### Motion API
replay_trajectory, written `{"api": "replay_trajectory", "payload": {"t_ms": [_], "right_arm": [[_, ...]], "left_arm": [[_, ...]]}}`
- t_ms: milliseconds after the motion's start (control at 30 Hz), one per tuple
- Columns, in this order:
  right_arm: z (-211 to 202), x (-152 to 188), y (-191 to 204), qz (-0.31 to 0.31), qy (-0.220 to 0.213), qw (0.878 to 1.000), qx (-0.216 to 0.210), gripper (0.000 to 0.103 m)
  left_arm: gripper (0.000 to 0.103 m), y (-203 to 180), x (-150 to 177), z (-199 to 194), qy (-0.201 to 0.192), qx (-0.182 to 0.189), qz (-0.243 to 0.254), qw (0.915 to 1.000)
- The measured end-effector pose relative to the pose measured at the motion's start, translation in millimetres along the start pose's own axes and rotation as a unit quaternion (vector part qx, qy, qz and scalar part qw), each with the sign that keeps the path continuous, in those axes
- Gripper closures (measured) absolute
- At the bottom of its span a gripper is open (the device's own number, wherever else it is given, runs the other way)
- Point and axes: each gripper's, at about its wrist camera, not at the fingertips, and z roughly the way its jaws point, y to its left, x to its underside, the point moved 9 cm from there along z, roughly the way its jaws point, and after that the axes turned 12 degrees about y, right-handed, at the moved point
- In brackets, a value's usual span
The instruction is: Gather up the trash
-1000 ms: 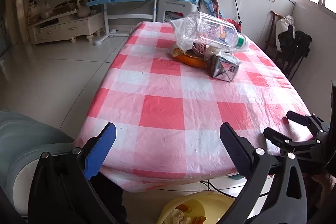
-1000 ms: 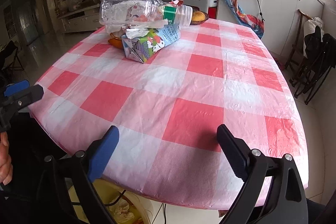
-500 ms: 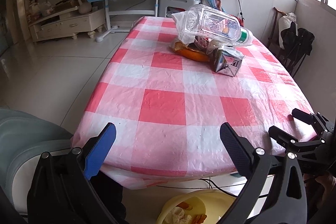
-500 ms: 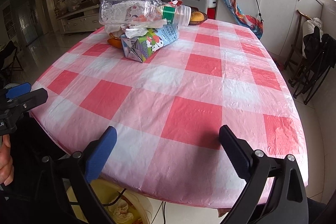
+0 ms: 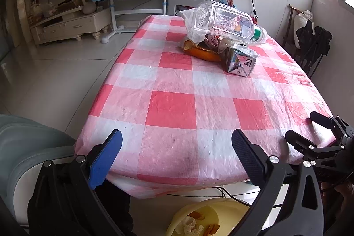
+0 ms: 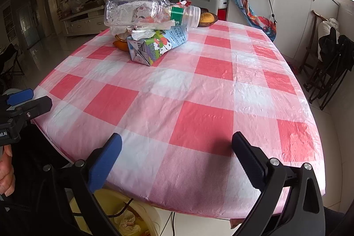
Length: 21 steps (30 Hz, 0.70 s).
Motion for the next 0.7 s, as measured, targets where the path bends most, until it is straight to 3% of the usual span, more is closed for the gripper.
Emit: {"api": "replay_trajectory", "payload": {"t_ms": [700], "right_arm": [[-0.6, 0.0, 0.7, 0.0, -0.001, 1.0, -0.001, 0.007]], "left_arm": [[0.007, -0.7, 0.2, 1.5, 0.002, -0.001, -0.001, 1.0]]}}
